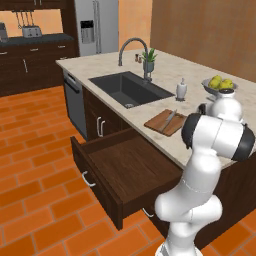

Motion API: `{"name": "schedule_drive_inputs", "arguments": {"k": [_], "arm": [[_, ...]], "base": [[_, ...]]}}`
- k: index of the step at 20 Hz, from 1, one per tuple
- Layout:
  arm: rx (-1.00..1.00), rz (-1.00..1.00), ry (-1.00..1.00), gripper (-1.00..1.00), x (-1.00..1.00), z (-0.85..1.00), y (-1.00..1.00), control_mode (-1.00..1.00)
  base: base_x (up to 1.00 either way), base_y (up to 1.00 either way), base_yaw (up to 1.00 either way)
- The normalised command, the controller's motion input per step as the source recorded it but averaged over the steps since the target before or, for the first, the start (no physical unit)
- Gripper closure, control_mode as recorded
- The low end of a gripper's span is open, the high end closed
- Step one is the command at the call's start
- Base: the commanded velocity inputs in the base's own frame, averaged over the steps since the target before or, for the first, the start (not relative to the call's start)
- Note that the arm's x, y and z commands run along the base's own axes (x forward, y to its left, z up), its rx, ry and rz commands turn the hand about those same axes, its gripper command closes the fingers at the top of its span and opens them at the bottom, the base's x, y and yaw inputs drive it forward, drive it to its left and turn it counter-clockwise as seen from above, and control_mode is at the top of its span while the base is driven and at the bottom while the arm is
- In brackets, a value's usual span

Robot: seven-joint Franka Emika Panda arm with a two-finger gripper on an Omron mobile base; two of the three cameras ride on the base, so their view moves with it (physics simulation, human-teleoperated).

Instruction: Pick up the knife from the drawer and place it on the cutting board. Then place the meat from the plate to the cutting board.

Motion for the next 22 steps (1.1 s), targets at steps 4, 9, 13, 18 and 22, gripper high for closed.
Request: {"name": "schedule_drive_inputs", "arguments": {"k": [4, 9, 13, 18, 22], "arm": [[0.09, 0.0, 0.0, -1.0, 0.13, -0.17, 0.0, -1.0], [0.06, 0.0, 0.03, -1.0, 0.37, -0.38, 0.0, -1.0], [0.05, 0.0, 0.04, -1.0, 0.49, -0.13, -0.07, -1.0], [0.06, 0.0, 0.01, -1.0, 0.16, -0.22, -0.12, -1.0], [0.03, 0.0, 0.0, -1.0, 0.03, -0.32, -0.05, -1.0]], "base": [[0.0, 0.0, 0.0], [0.0, 0.0, 0.0], [0.0, 0.0, 0.0], [0.0, 0.0, 0.0], [0.0, 0.0, 0.0]]}}
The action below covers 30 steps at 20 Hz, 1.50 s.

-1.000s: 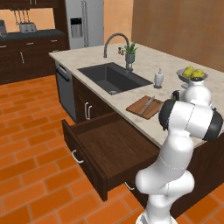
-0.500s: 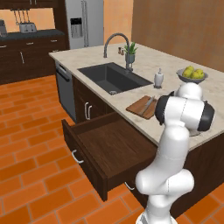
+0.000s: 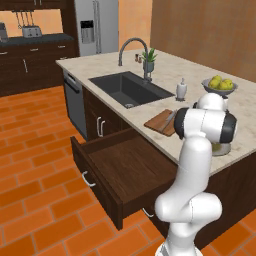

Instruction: Pick up the knife from the drawer and place it on the cutting board. Then place the meat from the plate to the cutting board.

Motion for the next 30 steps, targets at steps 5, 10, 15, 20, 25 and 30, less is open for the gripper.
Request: {"name": "schedule_drive_inputs", "arguments": {"k": [5, 10, 15, 20, 25, 30], "arm": [[0.01, 0.0, 0.0, -1.0, 0.25, -0.07, 0.0, -1.0], [0.0, 0.0, 0.0, -1.0, 0.07, -0.07, 0.0, -1.0], [0.0, -0.05, -0.03, -1.0, 0.0, -0.08, -0.08, -1.0], [0.03, -0.06, -0.06, -1.0, -0.24, 0.0, -0.17, -1.0], [0.06, 0.0, -0.16, -1.0, -0.33, 0.19, -0.03, -1.0], [0.0, -0.04, 0.0, -1.0, 0.02, -0.01, 0.03, -1.0]], "base": [[0.0, 0.0, 0.0], [0.0, 0.0, 0.0], [0.0, 0.0, 0.0], [0.0, 0.0, 0.0], [0.0, 0.0, 0.0], [0.0, 0.0, 0.0]]}}
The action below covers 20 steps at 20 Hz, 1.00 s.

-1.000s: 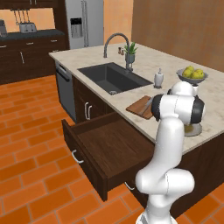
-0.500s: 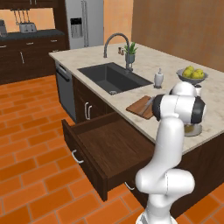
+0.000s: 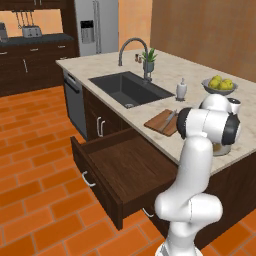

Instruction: Pick up the knife from the drawer and place it on the cutting board. Then place the meat from the plate to the cutting board.

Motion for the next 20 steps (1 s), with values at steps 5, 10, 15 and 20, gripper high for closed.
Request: {"name": "schedule_drive_inputs", "arguments": {"k": [5, 10, 15, 20], "arm": [[0.0, -0.05, 0.04, -1.0, 0.34, 0.03, 0.0, -1.0], [0.0, 0.0, 0.07, -1.0, 0.26, -0.02, 0.0, -1.0], [0.0, 0.0, 0.08, -1.0, 0.06, -0.18, 0.0, -1.0], [0.0, -0.01, 0.05, -1.0, 0.02, -0.19, 0.0, -1.0]], "base": [[0.0, 0.0, 0.0], [0.0, 0.0, 0.0], [0.0, 0.0, 0.0], [0.0, 0.0, 0.0]]}}
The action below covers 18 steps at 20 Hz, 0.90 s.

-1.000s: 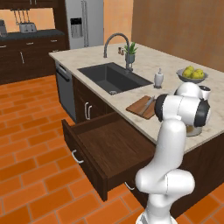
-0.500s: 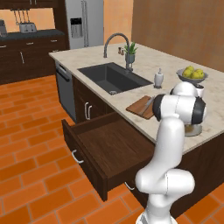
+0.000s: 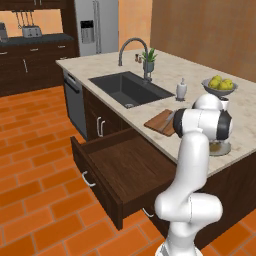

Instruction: Pick up the knife from the drawer and place it on the cutting board. Then place the meat from the plate to the cutting board.

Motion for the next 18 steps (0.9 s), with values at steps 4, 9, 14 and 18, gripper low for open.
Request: {"name": "schedule_drive_inputs", "arguments": {"k": [4, 9, 14, 18], "arm": [[0.0, -0.04, 0.0, -1.0, 0.11, -0.15, 0.0, -1.0], [0.0, -0.04, 0.01, -1.0, 0.07, -0.44, -0.01, -1.0], [0.0, -0.03, 0.0, 1.0, 0.03, -0.29, 0.0, -1.0], [0.0, 0.0, -0.01, 1.0, -0.03, 0.0, 0.0, -1.0]], "base": [[0.0, 0.0, 0.0], [0.0, 0.0, 0.0], [0.0, 0.0, 0.0], [0.0, 0.0, 0.0]]}}
